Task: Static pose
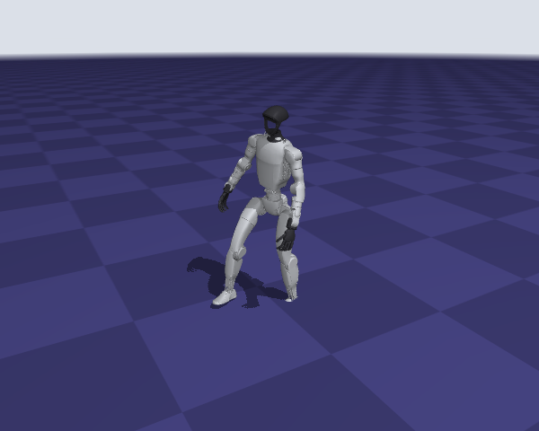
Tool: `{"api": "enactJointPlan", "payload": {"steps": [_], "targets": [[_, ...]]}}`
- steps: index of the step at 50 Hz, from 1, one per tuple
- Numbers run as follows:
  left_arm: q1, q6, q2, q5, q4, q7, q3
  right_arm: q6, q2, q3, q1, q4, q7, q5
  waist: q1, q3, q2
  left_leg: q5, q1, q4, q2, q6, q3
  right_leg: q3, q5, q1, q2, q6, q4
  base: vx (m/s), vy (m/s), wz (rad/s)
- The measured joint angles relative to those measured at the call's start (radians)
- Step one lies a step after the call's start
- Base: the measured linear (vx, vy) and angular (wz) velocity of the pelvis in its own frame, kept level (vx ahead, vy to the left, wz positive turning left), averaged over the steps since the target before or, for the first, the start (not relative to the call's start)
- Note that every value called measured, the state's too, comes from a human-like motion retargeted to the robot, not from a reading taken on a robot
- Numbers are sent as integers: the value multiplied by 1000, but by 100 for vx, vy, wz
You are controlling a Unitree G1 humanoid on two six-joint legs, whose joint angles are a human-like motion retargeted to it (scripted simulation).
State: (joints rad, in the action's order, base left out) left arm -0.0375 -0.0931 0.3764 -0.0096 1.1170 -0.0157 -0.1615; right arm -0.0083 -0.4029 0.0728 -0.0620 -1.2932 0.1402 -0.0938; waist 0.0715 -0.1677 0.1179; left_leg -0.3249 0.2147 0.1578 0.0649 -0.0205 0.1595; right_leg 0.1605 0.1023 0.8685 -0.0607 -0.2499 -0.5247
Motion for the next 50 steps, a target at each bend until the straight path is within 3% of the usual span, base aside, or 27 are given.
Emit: {"api": "enactJointPlan", "payload": {"steps": [7, 10, 15, 30, 50], "targets": [[39, -11, -25, 37, -3, 24, -24, 2, 55, 35, 46, -15, 3, -43, -18, -30, 49, -20, -59, 6, 60, 25, -6, 82, -46, 14, 16, -12, -2, 14, -2, 2], [20, -9, -32, 42, 10, 19, -22, 4, 55, 45, 21, -29, 24, -52, -36, 24, 22, -30, -167, -30, 30, 33, 6, 69, -75, -82, 43, -12, 32, 20, -3, -6], [4, -2, -13, 51, 7, 4, -30, 5, 47, 56, -3, -15, 54, -63, -23, 17, 18, -90, -195, 19, 33, 50, 47, 39, -40, -104, 34, -2, -16, 25, -4, 25], [50, 0, -27, 70, 24, -41, -45, -13, 46, 114, -41, 35, 85, -93, -44, 48, -10, -193, -274, 262, 1, 25, 49, -52, 274, -188, 67, 111, -231, 25, -9, 4], [72, 0, -7, 73, 32, -48, -41, -9, 41, 142, -72, 27, 108, -91, -51, 50, -35, -89, -285, 262, -51, -33, 50, -105, 357, -204, 90, 143, -235, 10, -6, 3]]}}
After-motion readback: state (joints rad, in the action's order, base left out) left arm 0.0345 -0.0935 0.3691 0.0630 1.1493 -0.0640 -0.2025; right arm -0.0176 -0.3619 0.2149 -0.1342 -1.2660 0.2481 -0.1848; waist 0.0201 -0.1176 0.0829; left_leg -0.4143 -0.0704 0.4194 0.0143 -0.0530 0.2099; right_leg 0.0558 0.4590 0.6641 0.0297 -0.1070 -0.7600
